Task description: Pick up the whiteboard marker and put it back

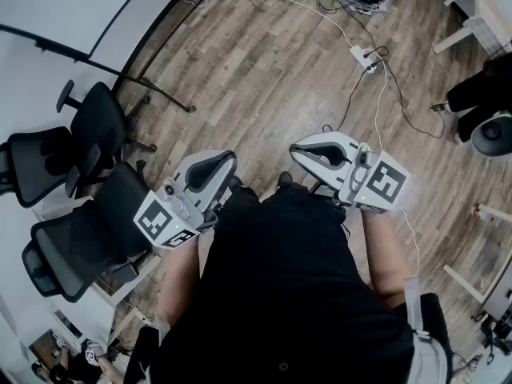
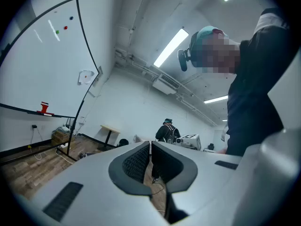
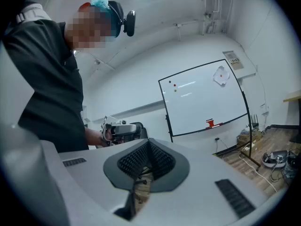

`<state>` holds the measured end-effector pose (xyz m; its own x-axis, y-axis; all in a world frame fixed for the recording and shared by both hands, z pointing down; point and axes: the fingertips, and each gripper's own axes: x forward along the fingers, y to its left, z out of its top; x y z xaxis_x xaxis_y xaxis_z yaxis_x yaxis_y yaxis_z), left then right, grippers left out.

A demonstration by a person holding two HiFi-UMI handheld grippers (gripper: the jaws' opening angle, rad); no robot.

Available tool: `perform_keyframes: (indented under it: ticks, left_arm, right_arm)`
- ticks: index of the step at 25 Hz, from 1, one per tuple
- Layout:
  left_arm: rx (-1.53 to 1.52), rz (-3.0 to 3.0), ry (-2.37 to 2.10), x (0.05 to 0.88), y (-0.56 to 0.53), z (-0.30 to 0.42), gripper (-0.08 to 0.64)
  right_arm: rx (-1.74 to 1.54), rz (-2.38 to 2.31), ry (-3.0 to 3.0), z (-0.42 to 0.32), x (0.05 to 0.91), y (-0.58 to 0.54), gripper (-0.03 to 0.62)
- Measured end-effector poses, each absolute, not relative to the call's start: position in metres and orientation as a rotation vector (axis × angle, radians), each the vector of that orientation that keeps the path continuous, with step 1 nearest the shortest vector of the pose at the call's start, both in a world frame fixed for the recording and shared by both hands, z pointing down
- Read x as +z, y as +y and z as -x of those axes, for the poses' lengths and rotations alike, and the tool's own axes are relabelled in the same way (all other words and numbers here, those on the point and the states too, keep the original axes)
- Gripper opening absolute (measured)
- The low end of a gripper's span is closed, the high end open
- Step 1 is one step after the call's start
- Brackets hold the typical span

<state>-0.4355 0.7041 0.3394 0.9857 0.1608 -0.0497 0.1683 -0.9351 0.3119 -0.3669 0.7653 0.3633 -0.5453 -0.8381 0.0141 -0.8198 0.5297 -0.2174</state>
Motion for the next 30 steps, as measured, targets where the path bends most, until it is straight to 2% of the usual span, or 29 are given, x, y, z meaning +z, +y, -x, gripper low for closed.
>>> perform_keyframes:
  ticks: [11, 18, 30]
  left_arm:
    - [-0.035, -2.815, 0.257, 0.344, 0.708, 0.411, 0.012]
    - [-0.032, -2.798, 0.183, 0.353, 0.700, 0.423, 0.012]
    - [-0.076, -2.733, 0.077, 0.374, 0.598, 0.447, 0.012]
  right_arm:
    - [-0.297, 1.431, 2.691, 0.349, 0.370, 0.763, 0.020]
    - [-0.305, 1.365, 2.716, 0.356, 0.372, 0.752, 0.020]
    - [-0.423, 1.443, 2.725, 0.353, 0.394, 0.666, 0.020]
